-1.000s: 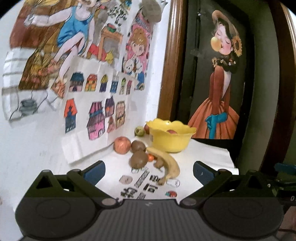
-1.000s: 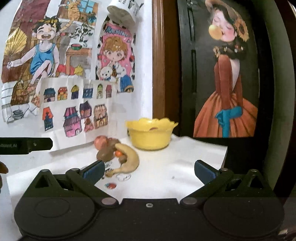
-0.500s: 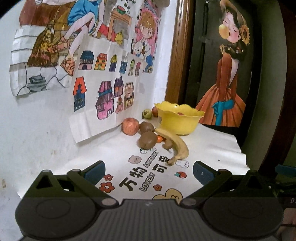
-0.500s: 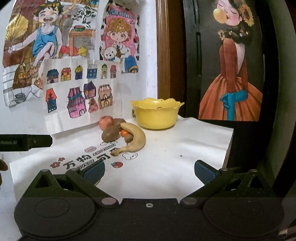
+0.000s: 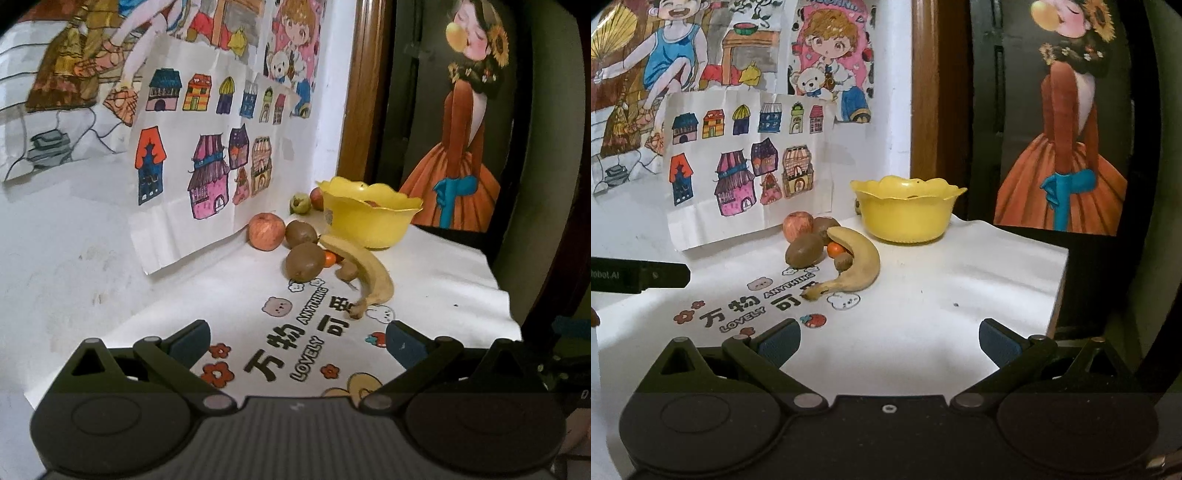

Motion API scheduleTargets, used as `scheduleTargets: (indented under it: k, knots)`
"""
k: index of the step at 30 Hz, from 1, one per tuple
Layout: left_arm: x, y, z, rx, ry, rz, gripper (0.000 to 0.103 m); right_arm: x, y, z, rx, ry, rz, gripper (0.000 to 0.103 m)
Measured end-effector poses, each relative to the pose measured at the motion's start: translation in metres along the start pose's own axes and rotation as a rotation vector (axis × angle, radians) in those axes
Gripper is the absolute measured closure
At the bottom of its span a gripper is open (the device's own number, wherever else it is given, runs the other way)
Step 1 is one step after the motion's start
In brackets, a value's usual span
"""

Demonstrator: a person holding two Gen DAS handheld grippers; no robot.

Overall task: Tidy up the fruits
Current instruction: 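Withdraw both tools from the bowl back toward the remaining fruit, then move the right tool to the second banana while the left tool approaches a brown kiwi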

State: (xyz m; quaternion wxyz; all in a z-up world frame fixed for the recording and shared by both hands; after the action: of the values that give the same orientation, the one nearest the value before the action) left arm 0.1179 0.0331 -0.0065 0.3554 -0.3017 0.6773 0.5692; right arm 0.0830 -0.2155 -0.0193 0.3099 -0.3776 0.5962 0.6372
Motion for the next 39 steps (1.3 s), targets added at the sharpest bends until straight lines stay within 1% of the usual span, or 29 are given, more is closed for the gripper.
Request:
scheduleTargets:
  k: [3, 6, 9, 11, 13, 18, 23, 27, 29, 33, 39]
  knots:
    - [-0.014, -0.009, 0.007, -0.013, 0.006, 0.022, 0.0, -0.015, -0.013, -0.002, -0.037, 0.023, 0.001, 0.001]
    - [-0.03, -0.019, 0.014, -0.027, 0.007, 0.029, 0.0, -0.03, -0.028, -0.001, -0.048, 0.054, -0.01, 0.001]
    - [-0.044, -0.032, 0.014, -0.064, -0.031, 0.016, 0.0, -0.044, -0.046, -0.001, -0.05, 0.079, -0.015, 0.001]
    - [-0.053, -0.042, 0.013, -0.075, -0.063, 0.006, 0.0, -0.053, -0.063, -0.002, -0.057, 0.094, -0.004, 0.001]
    - [-0.061, -0.056, 0.011, -0.083, -0.091, 0.0, 0.0, -0.062, -0.081, -0.004, -0.082, 0.106, 0.011, 0.001]
    - [-0.076, -0.092, 0.005, -0.074, -0.154, -0.008, 0.0, -0.084, -0.13, -0.012, -0.162, 0.067, 0.058, 0.001]
    - [-0.087, -0.131, 0.0, -0.024, -0.2, -0.013, 0.0, -0.095, -0.178, -0.013, -0.25, 0.026, 0.111, 0.001]
    - [-0.091, -0.162, 0.002, 0.013, -0.2, 0.015, 0.0, -0.095, -0.204, -0.009, -0.246, 0.04, 0.138, 0.005]
    - [-0.09, -0.176, 0.004, 0.013, -0.193, 0.034, 0.0, -0.093, -0.213, -0.007, -0.242, 0.067, 0.147, 0.007]
    - [-0.088, -0.201, 0.006, 0.009, -0.185, 0.071, 0.0, -0.089, -0.23, -0.003, -0.226, 0.105, 0.174, 0.012]
    - [-0.085, -0.219, 0.007, 0.01, -0.164, 0.085, 0.0, -0.089, -0.241, 0.001, -0.216, 0.123, 0.177, 0.015]
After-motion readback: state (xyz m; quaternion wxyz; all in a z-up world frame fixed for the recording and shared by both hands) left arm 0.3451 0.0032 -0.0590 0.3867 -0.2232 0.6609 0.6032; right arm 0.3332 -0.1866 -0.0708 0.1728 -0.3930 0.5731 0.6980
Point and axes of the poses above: each gripper's, at about its wrist camera, not at the fingertips, and y roughly against the way its jaws point, z to its left, x to its underside, the point moved 3 cm from there along -y, roughly the way its jaws point, and after that the axes turned 5 degrees about z, right-handed, at the moved point
